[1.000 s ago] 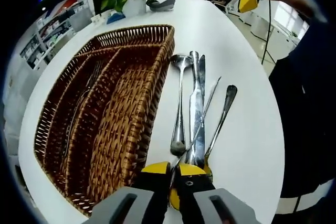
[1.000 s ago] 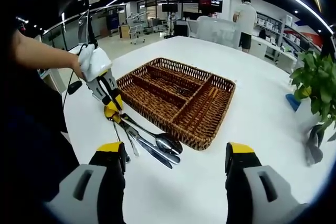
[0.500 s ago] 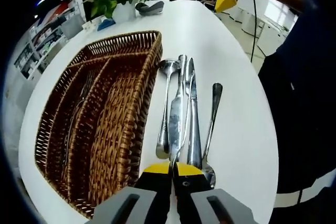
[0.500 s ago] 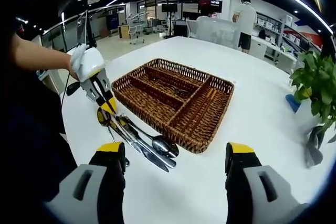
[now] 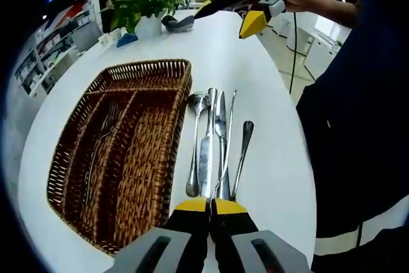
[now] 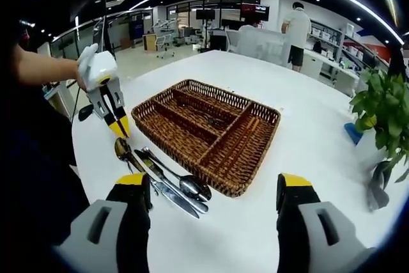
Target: Arrange the knives, forks, and spoons in their matching storage slots by inserting each utensil handle-first until every utensil is classified and aligned in the correct compartment
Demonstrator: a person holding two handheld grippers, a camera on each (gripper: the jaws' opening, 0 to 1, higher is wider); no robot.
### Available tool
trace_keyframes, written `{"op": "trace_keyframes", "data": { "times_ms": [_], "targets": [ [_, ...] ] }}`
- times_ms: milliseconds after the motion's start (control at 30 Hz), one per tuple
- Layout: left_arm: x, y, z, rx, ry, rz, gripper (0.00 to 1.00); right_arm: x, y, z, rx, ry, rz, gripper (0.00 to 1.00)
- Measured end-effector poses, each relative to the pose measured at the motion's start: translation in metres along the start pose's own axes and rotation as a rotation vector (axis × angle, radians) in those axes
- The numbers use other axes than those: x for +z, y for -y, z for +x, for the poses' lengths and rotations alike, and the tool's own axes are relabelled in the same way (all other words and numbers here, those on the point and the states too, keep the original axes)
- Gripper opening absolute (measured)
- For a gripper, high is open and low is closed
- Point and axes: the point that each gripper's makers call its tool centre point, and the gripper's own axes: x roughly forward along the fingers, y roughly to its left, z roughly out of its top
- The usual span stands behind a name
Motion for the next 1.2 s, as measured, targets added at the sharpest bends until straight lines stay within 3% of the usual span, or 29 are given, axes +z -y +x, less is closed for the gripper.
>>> {"op": "trace_keyframes", "data": {
  "times_ms": [333,533,667,767,867,967,1200],
  "targets": [
    [0.014,-0.032,-0.023,0.010,0.025,-0.012,0.00,0.001,0.002,-0.001,-0.012,0.003,0.011,0.84],
    [0.018,-0.072,-0.032,0.044,0.010,-0.027,0.00,0.000,0.005,-0.001,-0.020,-0.005,0.011,0.84],
    [0.012,-0.103,-0.036,0.068,-0.027,-0.047,0.00,0.001,0.005,-0.001,-0.021,-0.012,0.007,0.84],
    [0.008,-0.125,-0.036,0.094,-0.041,-0.075,0.00,0.003,0.005,-0.002,-0.026,-0.017,-0.002,0.84],
    [0.011,-0.143,-0.037,0.105,-0.016,-0.120,0.00,0.004,0.006,-0.002,-0.032,-0.019,-0.001,0.84],
    [0.008,-0.162,-0.032,0.132,-0.039,-0.136,0.00,0.004,0.006,-0.001,-0.033,-0.021,0.000,0.84],
    [-0.001,-0.173,-0.013,0.114,-0.107,-0.153,0.00,0.004,0.009,0.001,-0.039,-0.036,-0.009,0.84]
  ]
}}
